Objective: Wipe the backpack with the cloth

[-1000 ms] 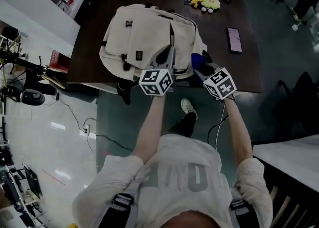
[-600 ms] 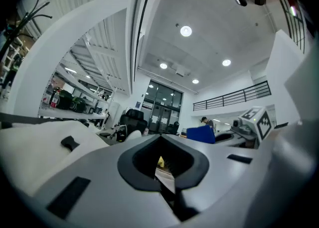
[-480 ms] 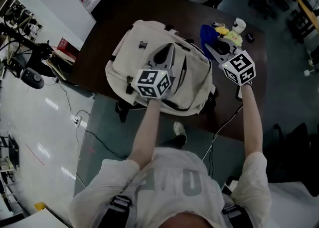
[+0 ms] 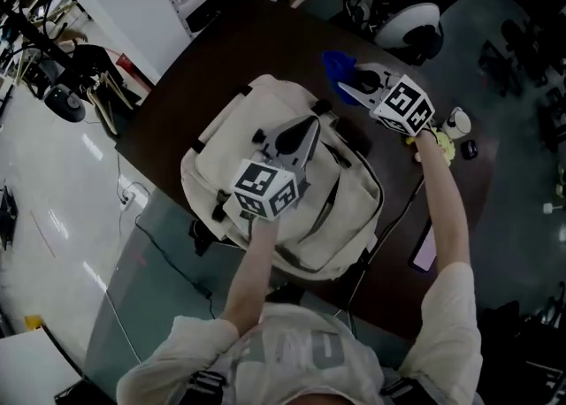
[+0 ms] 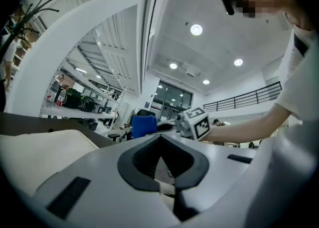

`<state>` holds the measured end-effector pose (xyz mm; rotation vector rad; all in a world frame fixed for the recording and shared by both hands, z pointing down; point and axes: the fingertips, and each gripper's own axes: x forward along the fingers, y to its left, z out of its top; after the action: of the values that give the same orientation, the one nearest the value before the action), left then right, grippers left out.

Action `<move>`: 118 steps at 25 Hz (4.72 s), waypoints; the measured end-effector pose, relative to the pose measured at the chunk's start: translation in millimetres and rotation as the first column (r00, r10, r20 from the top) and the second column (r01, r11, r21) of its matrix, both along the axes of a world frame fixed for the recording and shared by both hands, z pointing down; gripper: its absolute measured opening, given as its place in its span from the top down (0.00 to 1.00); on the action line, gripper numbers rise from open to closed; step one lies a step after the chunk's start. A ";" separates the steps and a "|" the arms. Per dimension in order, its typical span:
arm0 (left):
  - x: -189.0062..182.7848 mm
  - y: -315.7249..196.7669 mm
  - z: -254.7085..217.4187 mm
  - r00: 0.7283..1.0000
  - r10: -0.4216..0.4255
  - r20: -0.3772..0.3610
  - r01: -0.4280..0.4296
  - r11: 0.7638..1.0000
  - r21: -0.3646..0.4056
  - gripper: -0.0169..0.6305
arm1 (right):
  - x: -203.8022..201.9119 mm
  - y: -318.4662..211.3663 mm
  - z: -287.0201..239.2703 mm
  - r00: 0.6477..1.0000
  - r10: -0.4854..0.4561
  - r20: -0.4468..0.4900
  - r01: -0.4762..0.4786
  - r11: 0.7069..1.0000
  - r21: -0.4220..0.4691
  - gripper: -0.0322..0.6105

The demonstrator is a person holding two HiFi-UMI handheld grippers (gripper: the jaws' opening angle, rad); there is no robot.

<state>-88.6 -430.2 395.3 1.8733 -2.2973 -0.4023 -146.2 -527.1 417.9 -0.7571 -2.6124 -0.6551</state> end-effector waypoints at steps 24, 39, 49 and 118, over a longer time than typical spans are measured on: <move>-18.7 -8.8 18.9 0.998 -0.012 -0.068 0.011 1.000 -0.011 0.97 | -25.5 47.2 127.1 0.856 -0.420 -0.303 0.423 0.904 -0.057 0.89; -20.1 -9.6 19.9 0.998 -0.020 -0.060 0.018 1.000 -0.024 0.97 | 56.9 34.0 140.6 0.882 -0.364 -0.301 0.354 0.931 -0.088 0.89; -19.2 -10.2 22.0 0.999 -0.013 -0.051 0.011 0.999 -0.030 0.97 | 129.7 24.4 152.8 0.870 -0.309 -0.383 0.290 0.951 -0.108 0.89; 57.4 258.5 -120.3 0.976 0.196 0.097 -0.214 0.947 0.240 0.97 | 225.1 268.1 -138.5 0.689 0.682 0.246 -0.466 0.676 -0.570 0.88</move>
<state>-31.2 -171.7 275.0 2.2551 -2.1481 -0.6299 79.0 -259.1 279.4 0.2342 -3.2231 0.0333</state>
